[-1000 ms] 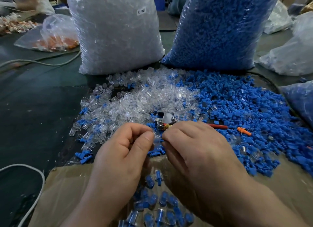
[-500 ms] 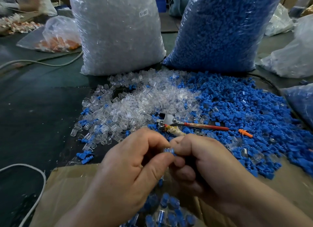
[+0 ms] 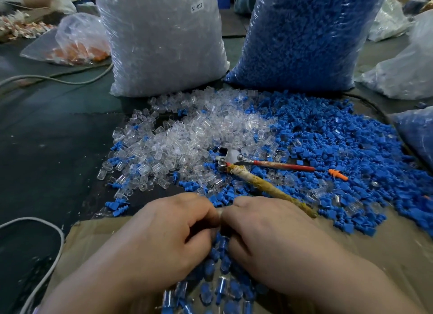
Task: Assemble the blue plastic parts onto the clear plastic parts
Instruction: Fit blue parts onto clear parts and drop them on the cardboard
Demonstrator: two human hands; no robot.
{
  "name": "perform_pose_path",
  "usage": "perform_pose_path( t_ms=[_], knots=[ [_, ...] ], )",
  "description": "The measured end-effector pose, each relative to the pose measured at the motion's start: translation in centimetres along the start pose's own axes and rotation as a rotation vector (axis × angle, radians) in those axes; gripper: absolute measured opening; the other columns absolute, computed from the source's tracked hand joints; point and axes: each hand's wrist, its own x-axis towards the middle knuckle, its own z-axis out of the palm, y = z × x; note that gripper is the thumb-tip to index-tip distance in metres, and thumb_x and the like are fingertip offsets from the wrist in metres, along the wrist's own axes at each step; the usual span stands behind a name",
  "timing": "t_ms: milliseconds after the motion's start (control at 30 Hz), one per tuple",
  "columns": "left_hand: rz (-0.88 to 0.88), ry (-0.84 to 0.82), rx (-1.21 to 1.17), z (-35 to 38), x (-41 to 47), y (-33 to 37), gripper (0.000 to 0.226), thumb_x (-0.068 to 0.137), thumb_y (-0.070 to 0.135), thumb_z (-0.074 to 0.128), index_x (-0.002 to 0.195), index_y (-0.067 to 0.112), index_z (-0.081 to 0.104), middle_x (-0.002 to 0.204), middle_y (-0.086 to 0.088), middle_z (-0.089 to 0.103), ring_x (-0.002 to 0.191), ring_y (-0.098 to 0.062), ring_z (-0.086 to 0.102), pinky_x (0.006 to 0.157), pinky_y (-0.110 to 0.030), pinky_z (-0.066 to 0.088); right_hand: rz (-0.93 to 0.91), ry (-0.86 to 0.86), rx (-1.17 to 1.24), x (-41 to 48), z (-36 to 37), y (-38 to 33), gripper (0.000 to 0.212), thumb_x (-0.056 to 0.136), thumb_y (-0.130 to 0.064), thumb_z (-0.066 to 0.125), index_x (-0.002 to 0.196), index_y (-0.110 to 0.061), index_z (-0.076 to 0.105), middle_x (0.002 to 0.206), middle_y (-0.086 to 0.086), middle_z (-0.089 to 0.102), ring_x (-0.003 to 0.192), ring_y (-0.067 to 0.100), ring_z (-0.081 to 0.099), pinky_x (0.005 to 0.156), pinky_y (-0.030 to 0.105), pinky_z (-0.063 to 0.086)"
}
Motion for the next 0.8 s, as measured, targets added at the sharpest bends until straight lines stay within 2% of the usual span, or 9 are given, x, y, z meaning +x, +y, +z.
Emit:
perform_pose_path(
  t_ms=[67,133,233,300,367,467,600,667,800],
  knots=[
    [0.015,-0.042,-0.036,0.0,-0.1,0.3,0.014,0.079,0.040,0.058,0.088,0.033,0.066,0.088,0.021,0.061,0.081,0.003,0.060,0.068,-0.015,0.046,-0.004,-0.058,0.019,-0.1,-0.3,0.1,0.007,0.090,-0.036,0.042,0.089,-0.036,0.036,0.092,-0.010,0.049,0.088,0.018,0.052,0.077,0.039,0.048],
    [-0.016,-0.038,-0.064,-0.1,-0.2,0.5,0.023,0.077,0.049,0.054,0.091,0.036,0.066,0.086,0.021,0.065,0.077,0.000,0.063,0.066,-0.019,0.049,-0.002,-0.098,0.011,-0.1,-0.5,0.3,0.006,0.088,-0.036,0.043,0.089,-0.030,0.041,0.092,-0.011,0.054,0.087,0.016,0.054,0.077,0.039,0.049],
    [-0.139,0.100,-0.032,-0.3,-0.1,-0.2,0.019,0.081,0.056,0.055,0.088,0.042,0.064,0.083,0.029,0.067,0.071,0.002,0.065,0.059,-0.021,0.054,0.068,-0.078,0.000,-0.1,-0.5,1.0,0.017,0.090,-0.040,0.040,0.084,-0.028,0.050,0.084,-0.012,0.053,0.077,0.007,0.051,0.069,0.033,0.047],
    [-0.217,0.249,0.071,-0.4,0.0,-1.0,0.019,0.081,0.059,0.054,0.090,0.043,0.061,0.081,0.028,0.065,0.073,0.005,0.063,0.053,-0.017,0.048,0.138,0.019,-0.034,0.2,-0.1,1.4,0.020,0.093,-0.048,0.037,0.091,-0.032,0.050,0.090,-0.012,0.055,0.080,0.010,0.054,0.073,0.036,0.051],
    [-0.278,0.266,0.186,-0.2,0.3,-1.4,0.037,0.078,0.069,0.047,0.106,0.047,0.058,0.084,0.027,0.058,0.075,0.004,0.057,0.067,-0.019,0.048,0.191,0.112,-0.070,0.7,0.3,1.6,0.029,0.092,-0.060,0.037,0.103,-0.035,0.047,0.101,-0.015,0.055,0.087,0.015,0.057,0.075,0.039,0.052],
    [-0.273,0.177,0.344,0.9,1.0,-1.0,0.064,0.075,0.077,0.034,0.130,0.049,0.048,0.104,0.030,0.043,0.091,0.004,0.044,0.075,-0.020,0.037,0.191,0.194,-0.157,1.7,1.4,1.6,0.040,0.090,-0.068,0.038,0.116,-0.037,0.042,0.107,-0.010,0.051,0.088,0.023,0.059,0.061,0.037,0.041],
    [-0.252,0.184,0.274,1.2,1.8,-0.9,0.038,0.086,0.061,0.054,0.120,0.046,0.057,0.098,0.027,0.050,0.091,0.001,0.048,0.077,-0.025,0.040,0.155,0.205,-0.209,2.8,1.8,1.6,0.033,0.095,-0.060,0.037,0.116,-0.036,0.045,0.088,-0.006,0.037,0.080,0.025,0.059,0.056,0.036,0.038],
    [-0.221,0.215,0.203,1.3,1.8,-0.8,0.027,0.088,0.049,0.063,0.115,0.044,0.061,0.097,0.026,0.056,0.093,-0.001,0.053,0.080,-0.025,0.043,0.154,0.198,-0.187,2.8,1.7,1.8,0.028,0.098,-0.054,0.037,0.115,-0.035,0.048,0.090,-0.006,0.043,0.079,0.024,0.059,0.056,0.036,0.041],
    [-0.173,0.245,0.150,1.5,1.9,-0.6,0.028,0.090,0.042,0.061,0.118,0.043,0.064,0.102,0.023,0.061,0.094,0.002,0.054,0.084,-0.025,0.048,0.148,0.214,-0.129,2.8,1.5,2.0,0.012,0.097,-0.031,0.045,0.108,-0.034,0.051,0.094,-0.008,0.050,0.077,0.022,0.059,0.061,0.038,0.049]
  ],
)
